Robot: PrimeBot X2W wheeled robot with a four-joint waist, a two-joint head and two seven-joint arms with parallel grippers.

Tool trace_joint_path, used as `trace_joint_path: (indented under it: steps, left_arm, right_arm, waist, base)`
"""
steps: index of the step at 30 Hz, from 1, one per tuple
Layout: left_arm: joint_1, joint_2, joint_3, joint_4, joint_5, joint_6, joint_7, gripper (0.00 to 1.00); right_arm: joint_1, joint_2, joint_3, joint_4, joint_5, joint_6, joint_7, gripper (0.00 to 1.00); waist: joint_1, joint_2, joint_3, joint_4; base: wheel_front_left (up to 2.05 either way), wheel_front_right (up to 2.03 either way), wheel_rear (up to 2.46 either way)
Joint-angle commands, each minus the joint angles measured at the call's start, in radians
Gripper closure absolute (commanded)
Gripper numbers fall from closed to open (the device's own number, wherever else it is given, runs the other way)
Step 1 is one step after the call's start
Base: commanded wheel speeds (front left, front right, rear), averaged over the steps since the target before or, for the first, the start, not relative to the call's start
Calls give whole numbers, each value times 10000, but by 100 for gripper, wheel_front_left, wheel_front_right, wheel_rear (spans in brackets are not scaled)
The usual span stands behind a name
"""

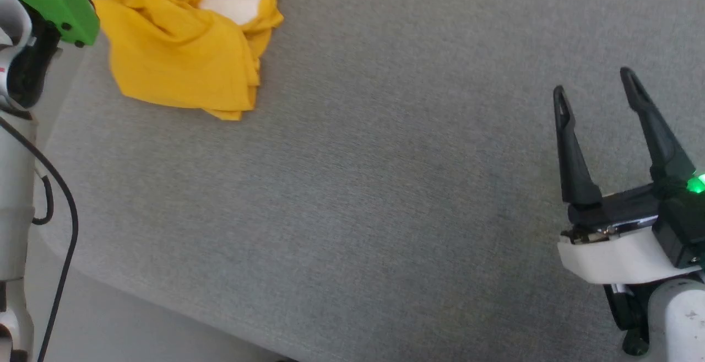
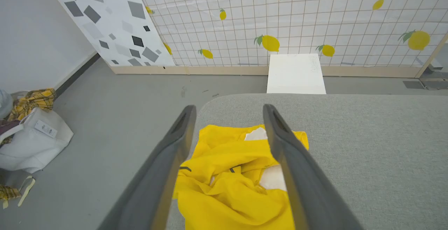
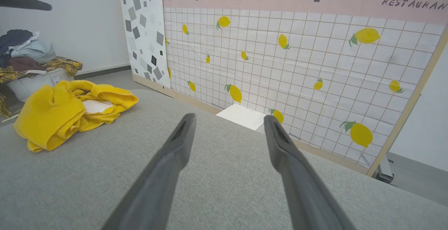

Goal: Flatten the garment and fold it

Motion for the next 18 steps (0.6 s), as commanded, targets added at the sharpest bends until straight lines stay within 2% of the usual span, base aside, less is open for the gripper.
trace_joint_path:
  steps: [1, 5, 8, 12, 15, 18]
  left_arm:
    - [-234, 9, 69, 114, -134, -13, -19, 0]
    - [-316, -36, 59, 571, -265, 25, 186, 0]
    - [-322, 51, -101, 884, -381, 20, 821, 0]
    - [-184, 359, -386, 1194, -498, 40, 2128, 0]
    - [45, 553, -516, 1436, -681, 262, 3486, 0]
    - [242, 787, -651, 1340, -633, 444, 4213, 0]
  right_arm:
    - [-247, -53, 52, -154, -54, -15, 42, 0]
    - [-361, -87, 50, -319, -33, -15, 145, 0]
    - [-382, -107, -8, -390, -10, -15, 159, 0]
    - [-435, -140, -55, -457, 23, -15, 136, 0]
    - [-473, -137, -39, -461, 55, -15, 113, 0]
    - [-491, -117, -19, -443, 100, -15, 94, 0]
  waist:
    - [-2, 0, 1296, -683]
    - [-2, 0, 1806, -838]
    - [-2, 0, 2078, -958]
    - [-2, 0, 2360, -1114]
    - [-2, 0, 2473, -1220]
    - [-2, 0, 2540, -1294]
  base:
    - [0, 0, 0]
    - [0, 0, 0]
    - [0, 0, 0]
    - [0, 0, 0]
    - [0, 0, 0]
    - [0, 0, 0]
